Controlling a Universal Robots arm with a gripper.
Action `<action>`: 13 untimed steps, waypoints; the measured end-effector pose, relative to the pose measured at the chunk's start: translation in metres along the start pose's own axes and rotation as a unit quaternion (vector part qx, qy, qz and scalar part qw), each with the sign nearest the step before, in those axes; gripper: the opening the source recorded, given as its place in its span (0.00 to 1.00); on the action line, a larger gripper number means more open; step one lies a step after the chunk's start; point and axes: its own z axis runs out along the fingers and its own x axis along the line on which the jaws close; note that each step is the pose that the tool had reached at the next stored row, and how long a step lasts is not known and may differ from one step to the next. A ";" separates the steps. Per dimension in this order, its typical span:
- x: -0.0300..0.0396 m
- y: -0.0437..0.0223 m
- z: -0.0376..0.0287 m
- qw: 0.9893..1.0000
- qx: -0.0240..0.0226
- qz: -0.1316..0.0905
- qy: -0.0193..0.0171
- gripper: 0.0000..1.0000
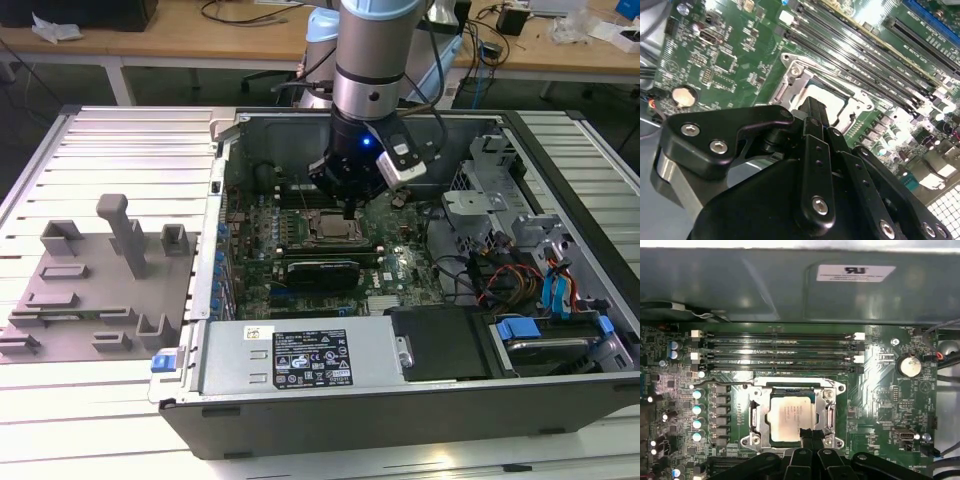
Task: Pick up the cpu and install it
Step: 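Close the cpu cover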
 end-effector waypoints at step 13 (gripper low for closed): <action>0.0311 0.0008 0.0149 1.000 0.000 -0.002 0.000 0.11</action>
